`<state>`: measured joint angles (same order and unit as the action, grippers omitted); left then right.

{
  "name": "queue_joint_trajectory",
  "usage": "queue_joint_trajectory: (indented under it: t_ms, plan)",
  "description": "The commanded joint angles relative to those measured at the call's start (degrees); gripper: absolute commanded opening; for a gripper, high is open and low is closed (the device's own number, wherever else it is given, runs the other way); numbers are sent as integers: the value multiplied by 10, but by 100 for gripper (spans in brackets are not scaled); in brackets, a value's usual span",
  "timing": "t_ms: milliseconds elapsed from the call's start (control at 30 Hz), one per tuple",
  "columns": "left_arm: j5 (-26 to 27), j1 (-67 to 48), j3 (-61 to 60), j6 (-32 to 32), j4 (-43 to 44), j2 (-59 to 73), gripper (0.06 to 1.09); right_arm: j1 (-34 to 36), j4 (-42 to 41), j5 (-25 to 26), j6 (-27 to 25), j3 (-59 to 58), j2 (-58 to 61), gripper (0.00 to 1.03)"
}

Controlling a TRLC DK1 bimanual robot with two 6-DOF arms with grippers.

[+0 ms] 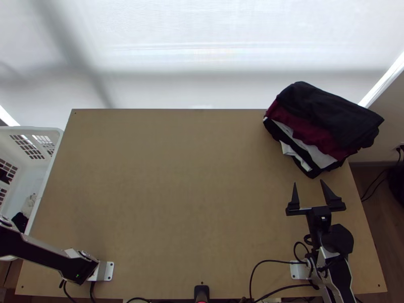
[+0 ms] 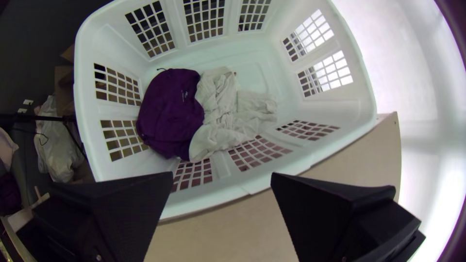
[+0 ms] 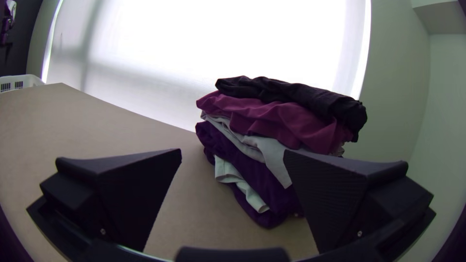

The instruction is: Fold the t-shirt

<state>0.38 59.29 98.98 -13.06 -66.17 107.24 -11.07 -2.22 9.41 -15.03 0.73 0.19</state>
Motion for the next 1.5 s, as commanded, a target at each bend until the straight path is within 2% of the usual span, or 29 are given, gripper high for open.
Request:
queue_joint_trajectory:
  t_ms: [0,100,333,500,833,1267,1467]
  plan:
    - [20,22,74,9,-12,83,104,3,8,-2,6,-6,-3,99]
    - [45,40,138,17,-12,162,104,3,7,-2,6,-5,-3,99]
    - [47,58,320,28,-26,363,104,3,8,-2,6,-5,-3,99]
    - [48,56,323,52,32,439,104,3,7,-2,6,-5,-3,99]
    - [48,59,326,91,63,536,104,3,8,-2,6,-5,-3,99]
    - [55,56,326,120,140,589,103,3,7,-1,6,-5,-3,99]
    - [63,42,325,160,165,591,103,3,8,-2,6,-5,-3,99]
